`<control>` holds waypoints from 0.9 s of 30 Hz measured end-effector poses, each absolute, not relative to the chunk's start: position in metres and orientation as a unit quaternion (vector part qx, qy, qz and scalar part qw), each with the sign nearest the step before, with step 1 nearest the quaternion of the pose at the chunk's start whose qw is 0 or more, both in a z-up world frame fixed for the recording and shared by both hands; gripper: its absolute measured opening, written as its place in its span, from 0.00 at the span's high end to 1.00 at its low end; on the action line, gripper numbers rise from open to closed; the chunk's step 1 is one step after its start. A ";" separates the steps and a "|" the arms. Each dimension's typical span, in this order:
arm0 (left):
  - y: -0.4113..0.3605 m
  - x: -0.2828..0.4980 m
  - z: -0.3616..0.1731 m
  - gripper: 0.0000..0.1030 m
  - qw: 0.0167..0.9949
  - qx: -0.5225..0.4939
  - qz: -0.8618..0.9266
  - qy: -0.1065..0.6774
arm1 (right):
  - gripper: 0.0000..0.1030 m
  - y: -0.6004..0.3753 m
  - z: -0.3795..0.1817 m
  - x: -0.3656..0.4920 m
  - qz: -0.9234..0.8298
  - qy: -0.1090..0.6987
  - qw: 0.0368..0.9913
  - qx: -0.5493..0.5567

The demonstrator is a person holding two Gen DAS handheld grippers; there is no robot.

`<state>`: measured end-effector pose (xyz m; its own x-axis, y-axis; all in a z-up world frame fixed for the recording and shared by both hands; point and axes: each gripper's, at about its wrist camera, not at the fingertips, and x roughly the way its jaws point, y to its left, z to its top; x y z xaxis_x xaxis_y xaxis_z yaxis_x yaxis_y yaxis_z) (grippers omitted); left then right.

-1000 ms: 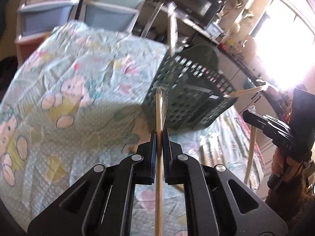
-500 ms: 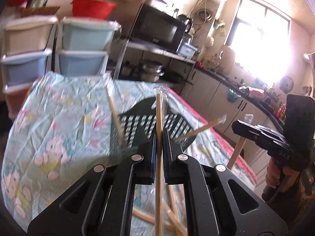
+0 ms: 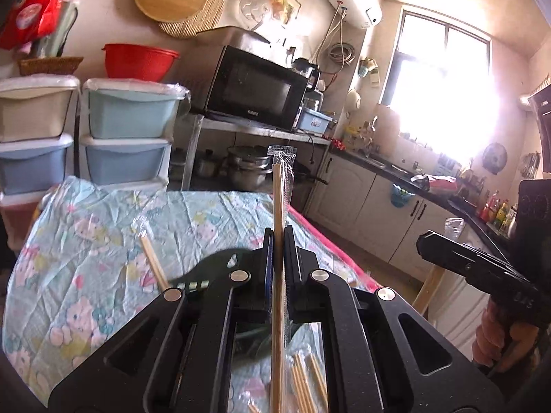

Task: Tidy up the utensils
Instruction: 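Close the left gripper on the chopstick and lift while the right gripper grasps and lifts another, then lower the left gripper's chopstick into the green holder while the right gripper releases its chopstick there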

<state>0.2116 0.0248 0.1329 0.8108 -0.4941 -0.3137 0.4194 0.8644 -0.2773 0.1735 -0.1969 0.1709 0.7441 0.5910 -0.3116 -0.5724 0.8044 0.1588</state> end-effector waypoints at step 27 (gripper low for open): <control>-0.004 0.272 0.173 0.97 0.973 -0.078 -0.197 0.088 | 0.95 -0.194 0.235 0.220 0.308 0.092 0.945 0.066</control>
<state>0.2722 -0.0039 0.1725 0.9067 -0.3980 -0.1398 0.3705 0.9098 -0.1872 0.2200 -0.1939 0.2352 0.7930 0.5945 -0.1329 -0.5703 0.8012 0.1814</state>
